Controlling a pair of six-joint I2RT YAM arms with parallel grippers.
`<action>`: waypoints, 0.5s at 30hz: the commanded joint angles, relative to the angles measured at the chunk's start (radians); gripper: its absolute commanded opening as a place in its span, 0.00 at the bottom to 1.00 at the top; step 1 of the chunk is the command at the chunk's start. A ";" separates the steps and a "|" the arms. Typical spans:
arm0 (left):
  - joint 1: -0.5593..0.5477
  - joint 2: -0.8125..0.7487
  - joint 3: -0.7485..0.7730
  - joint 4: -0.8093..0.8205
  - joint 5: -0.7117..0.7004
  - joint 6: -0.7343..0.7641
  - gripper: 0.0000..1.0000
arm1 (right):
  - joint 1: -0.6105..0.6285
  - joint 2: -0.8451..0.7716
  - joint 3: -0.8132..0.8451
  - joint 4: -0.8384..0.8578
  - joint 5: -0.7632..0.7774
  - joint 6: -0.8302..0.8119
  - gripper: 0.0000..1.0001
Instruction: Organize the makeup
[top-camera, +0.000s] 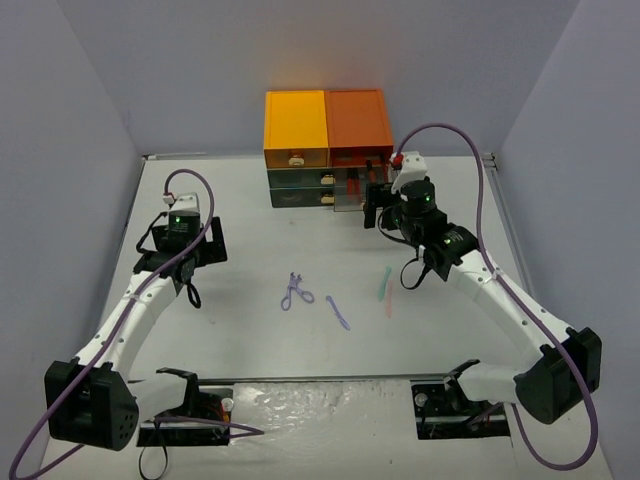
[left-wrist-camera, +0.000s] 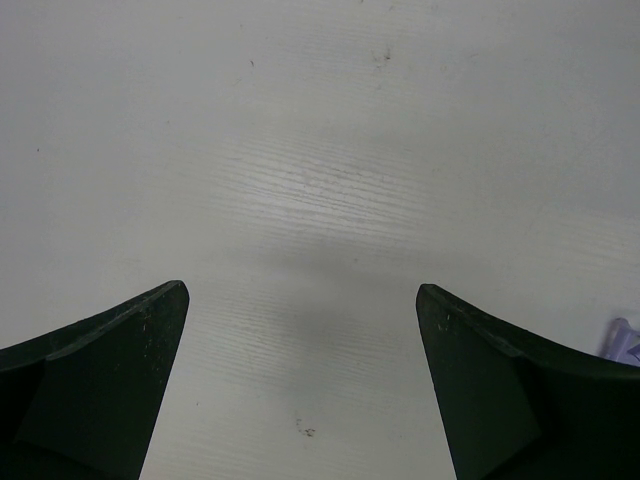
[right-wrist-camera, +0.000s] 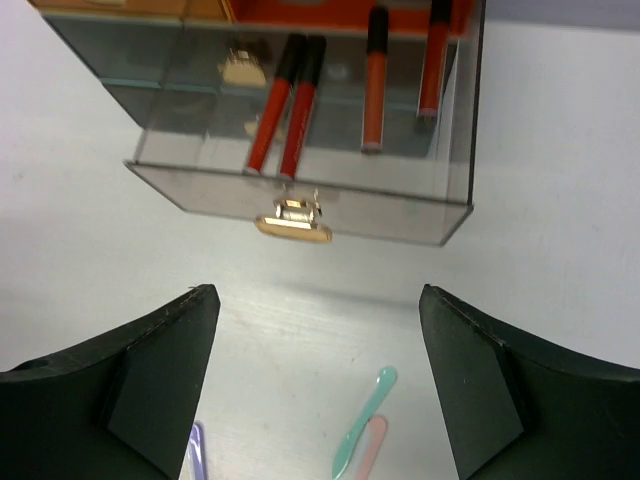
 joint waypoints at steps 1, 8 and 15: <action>0.006 0.002 0.067 0.035 0.010 0.004 0.97 | 0.002 0.008 -0.059 0.097 -0.010 0.078 0.79; 0.006 0.000 0.065 0.033 0.008 0.002 0.97 | 0.001 0.110 -0.023 0.152 -0.008 0.058 0.83; 0.006 -0.004 0.064 0.032 0.007 0.004 0.97 | -0.016 0.270 0.134 0.196 0.003 0.022 0.89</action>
